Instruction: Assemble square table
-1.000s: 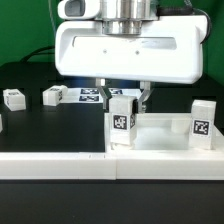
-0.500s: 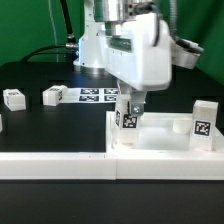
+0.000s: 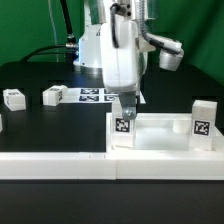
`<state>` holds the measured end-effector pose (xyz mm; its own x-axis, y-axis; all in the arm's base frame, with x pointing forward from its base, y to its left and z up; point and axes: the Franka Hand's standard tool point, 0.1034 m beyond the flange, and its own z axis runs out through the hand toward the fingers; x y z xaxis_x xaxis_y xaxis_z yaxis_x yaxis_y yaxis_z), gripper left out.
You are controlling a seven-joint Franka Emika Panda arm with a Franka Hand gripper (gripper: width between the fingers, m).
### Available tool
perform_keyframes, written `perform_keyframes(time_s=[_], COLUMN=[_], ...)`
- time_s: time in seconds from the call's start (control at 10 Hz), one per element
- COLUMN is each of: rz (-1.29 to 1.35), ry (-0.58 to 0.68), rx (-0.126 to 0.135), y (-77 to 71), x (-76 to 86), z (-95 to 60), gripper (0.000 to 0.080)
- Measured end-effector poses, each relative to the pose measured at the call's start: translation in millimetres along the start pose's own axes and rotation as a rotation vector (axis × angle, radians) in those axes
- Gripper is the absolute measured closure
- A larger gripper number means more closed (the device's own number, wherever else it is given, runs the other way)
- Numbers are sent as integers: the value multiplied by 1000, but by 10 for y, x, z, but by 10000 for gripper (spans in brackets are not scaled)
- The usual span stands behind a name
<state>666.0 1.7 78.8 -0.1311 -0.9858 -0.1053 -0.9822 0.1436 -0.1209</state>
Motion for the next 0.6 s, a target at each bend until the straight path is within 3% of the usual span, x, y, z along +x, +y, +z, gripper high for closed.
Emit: perform_keyframes(time_s=[0.1, 0.3, 0.6], rz=[-218, -582, -741], ry=[21, 21, 21], rx=[-15, -24, -25], y=[52, 121, 111], x=[-50, -39, -30], z=[32, 86, 81], gripper=[188, 157, 151])
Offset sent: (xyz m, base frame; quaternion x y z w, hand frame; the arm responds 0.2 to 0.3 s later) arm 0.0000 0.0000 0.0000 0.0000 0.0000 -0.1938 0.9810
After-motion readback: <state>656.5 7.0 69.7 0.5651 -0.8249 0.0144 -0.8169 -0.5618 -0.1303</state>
